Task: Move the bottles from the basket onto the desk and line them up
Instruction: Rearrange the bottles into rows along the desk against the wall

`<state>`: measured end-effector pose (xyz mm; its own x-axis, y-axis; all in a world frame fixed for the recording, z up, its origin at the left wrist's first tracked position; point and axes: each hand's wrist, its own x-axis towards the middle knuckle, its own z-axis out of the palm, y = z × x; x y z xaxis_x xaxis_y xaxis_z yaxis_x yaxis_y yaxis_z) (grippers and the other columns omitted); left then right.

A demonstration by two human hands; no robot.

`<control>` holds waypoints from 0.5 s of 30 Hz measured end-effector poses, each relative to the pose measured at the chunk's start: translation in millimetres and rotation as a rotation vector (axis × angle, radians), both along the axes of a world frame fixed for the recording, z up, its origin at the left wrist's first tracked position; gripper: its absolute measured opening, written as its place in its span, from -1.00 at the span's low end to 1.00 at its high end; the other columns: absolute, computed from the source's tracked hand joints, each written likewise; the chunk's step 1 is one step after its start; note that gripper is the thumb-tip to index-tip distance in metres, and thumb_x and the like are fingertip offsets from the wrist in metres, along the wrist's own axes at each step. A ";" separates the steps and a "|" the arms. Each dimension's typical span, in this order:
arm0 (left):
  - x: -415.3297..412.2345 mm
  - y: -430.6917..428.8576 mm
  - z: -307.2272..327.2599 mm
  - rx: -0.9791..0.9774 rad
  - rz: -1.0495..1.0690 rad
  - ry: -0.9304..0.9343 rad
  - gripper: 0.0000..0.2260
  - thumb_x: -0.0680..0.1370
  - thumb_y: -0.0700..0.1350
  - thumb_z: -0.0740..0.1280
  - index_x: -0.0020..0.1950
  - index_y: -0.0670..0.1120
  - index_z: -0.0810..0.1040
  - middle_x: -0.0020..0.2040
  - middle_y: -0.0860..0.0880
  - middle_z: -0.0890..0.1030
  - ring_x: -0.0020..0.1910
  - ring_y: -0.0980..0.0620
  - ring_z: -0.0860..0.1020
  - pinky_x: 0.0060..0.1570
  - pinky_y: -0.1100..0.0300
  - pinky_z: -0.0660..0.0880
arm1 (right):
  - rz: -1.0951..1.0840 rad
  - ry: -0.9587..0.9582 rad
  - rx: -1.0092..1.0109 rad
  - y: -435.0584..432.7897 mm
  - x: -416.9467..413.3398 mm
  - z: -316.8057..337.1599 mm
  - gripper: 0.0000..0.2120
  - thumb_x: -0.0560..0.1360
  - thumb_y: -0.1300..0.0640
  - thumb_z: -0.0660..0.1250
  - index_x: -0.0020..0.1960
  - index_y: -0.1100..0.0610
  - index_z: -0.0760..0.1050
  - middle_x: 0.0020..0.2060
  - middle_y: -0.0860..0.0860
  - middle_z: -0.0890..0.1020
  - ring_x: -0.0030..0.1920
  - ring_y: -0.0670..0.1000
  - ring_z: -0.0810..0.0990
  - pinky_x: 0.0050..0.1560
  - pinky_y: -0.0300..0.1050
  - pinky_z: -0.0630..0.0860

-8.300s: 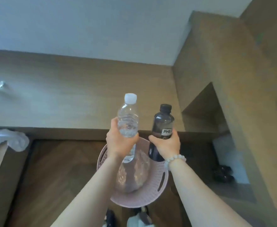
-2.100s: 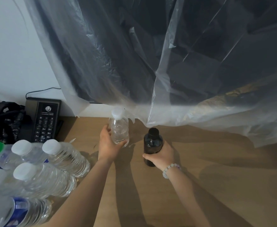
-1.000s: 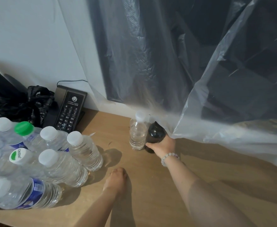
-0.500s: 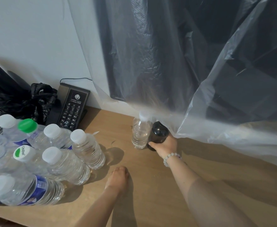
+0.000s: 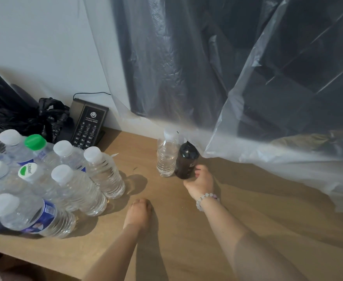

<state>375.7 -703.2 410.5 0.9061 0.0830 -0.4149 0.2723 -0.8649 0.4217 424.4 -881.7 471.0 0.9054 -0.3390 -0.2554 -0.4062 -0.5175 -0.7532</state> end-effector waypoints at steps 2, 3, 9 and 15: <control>-8.6 -1.7 7.7 -0.050 0.086 -0.050 -0.85 0.61 -0.16 0.12 0.00 -0.17 0.45 0.10 -0.21 0.52 0.13 -0.17 0.48 0.05 0.12 0.33 | 0.044 0.017 -0.005 1.3 -10.1 -2.4 -0.54 0.39 0.22 0.39 0.26 0.11 0.40 0.03 -0.05 0.53 0.14 -0.01 0.50 0.14 -0.09 0.48; -13.0 -2.1 11.3 -0.068 0.126 -0.071 -0.88 0.61 -0.16 0.12 -0.06 -0.15 0.41 0.07 -0.22 0.53 0.11 -0.18 0.48 0.02 0.11 0.34 | 0.072 0.024 -0.006 2.0 -15.2 -2.6 -0.55 0.40 0.20 0.39 0.27 0.09 0.40 0.10 -0.02 0.53 0.17 -0.01 0.50 0.16 -0.06 0.48; -37.9 7.8 28.0 -0.114 0.294 -0.184 -0.87 0.58 -0.18 0.18 -0.17 -0.14 0.37 -0.09 -0.17 0.50 0.02 -0.18 0.49 -0.11 0.13 0.31 | 0.261 0.015 -0.065 9.4 -30.6 1.7 -0.66 0.43 0.15 0.36 0.19 0.06 0.46 0.13 -0.05 0.54 0.15 -0.04 0.52 0.11 -0.14 0.46; -66.9 26.9 50.8 -0.121 0.504 -0.444 -0.80 0.58 -0.18 0.21 -0.25 -0.13 0.37 -0.23 -0.04 0.42 -0.17 -0.02 0.39 -0.21 0.20 0.20 | 0.487 -0.089 -0.058 51.7 -31.7 12.2 -0.66 0.39 0.12 0.41 0.16 0.09 0.49 0.13 0.01 0.57 0.14 0.00 0.53 0.12 -0.14 0.46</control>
<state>308.8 -676.2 461.3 0.8554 0.5159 -0.0458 0.4083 -0.6174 0.6724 392.7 -830.1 483.1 0.9796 0.1168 -0.1636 -0.0429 -0.6735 -0.7380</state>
